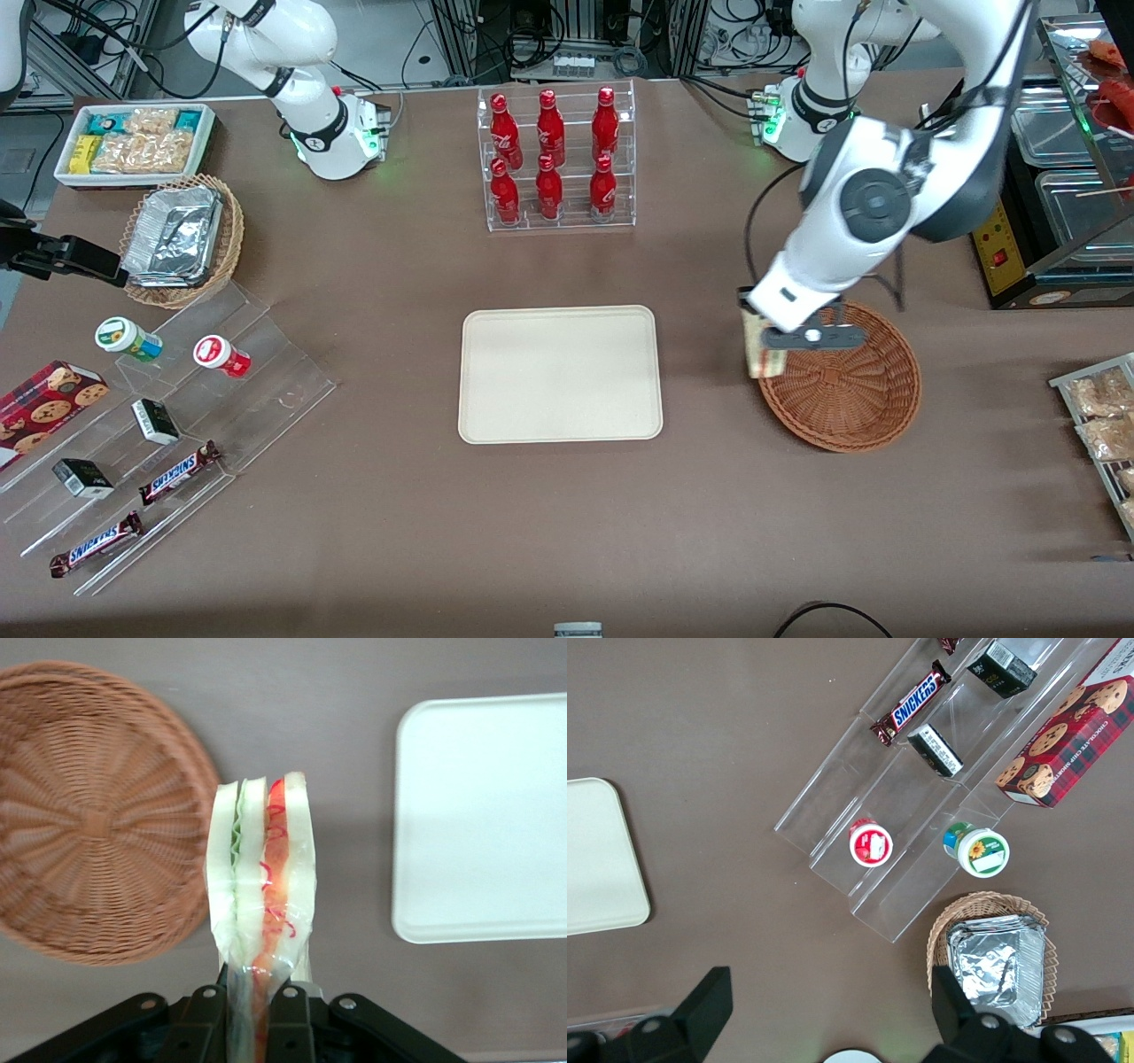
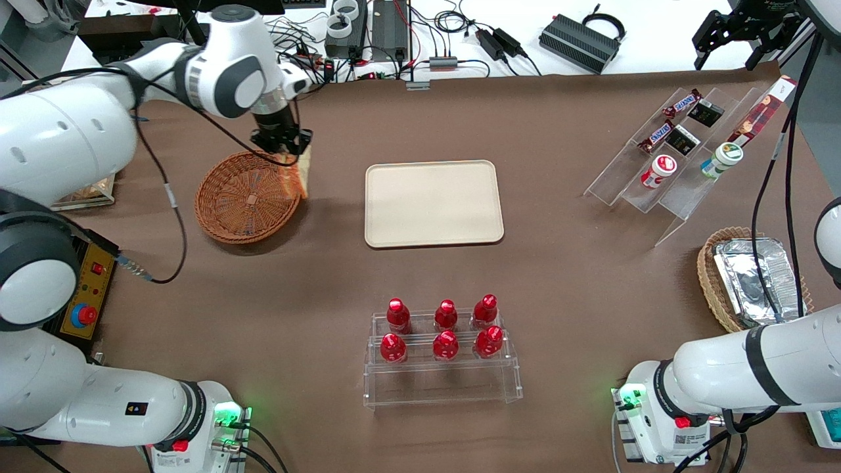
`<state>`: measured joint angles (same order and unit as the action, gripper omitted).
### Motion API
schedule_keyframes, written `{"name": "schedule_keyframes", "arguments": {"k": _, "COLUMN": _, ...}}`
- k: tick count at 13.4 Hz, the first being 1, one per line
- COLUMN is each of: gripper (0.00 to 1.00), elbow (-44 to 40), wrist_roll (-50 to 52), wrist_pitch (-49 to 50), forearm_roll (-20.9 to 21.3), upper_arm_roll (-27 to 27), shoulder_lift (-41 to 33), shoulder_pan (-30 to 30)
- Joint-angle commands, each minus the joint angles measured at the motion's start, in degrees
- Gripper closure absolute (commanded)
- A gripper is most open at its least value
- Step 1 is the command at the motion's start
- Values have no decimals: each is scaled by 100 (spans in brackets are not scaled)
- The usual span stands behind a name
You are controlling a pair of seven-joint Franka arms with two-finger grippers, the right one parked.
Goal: Place sandwich from basket to tray
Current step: 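Lift the sandwich and carry it over the cream tray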
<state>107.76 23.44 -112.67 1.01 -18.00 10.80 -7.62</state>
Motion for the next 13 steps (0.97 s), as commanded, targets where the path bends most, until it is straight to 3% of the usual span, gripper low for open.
{"name": "schedule_keyframes", "arguments": {"k": 1, "gripper": 100, "elbow": -711, "wrist_roll": 388, "wrist_pitch": 167, "forearm_roll": 75, "upper_arm_roll": -352, "shoulder_lift": 561, "shoulder_pan": -3}}
{"name": "schedule_keyframes", "arguments": {"k": 4, "gripper": 100, "elbow": -1299, "wrist_roll": 1107, "wrist_pitch": 167, "forearm_roll": 503, "upper_arm_roll": -713, "shoulder_lift": 1185, "shoulder_pan": -186}}
{"name": "schedule_keyframes", "arguments": {"k": 8, "gripper": 100, "elbow": -2143, "wrist_roll": 1847, "wrist_pitch": 167, "forearm_roll": 1014, "upper_arm_roll": -705, "shoulder_lift": 2082, "shoulder_pan": -819}}
{"name": "schedule_keyframes", "arguments": {"k": 13, "gripper": 100, "elbow": -2724, "wrist_roll": 1849, "wrist_pitch": 97, "forearm_roll": 1296, "upper_arm_roll": -705, "shoulder_lift": 2838, "shoulder_pan": -1118}}
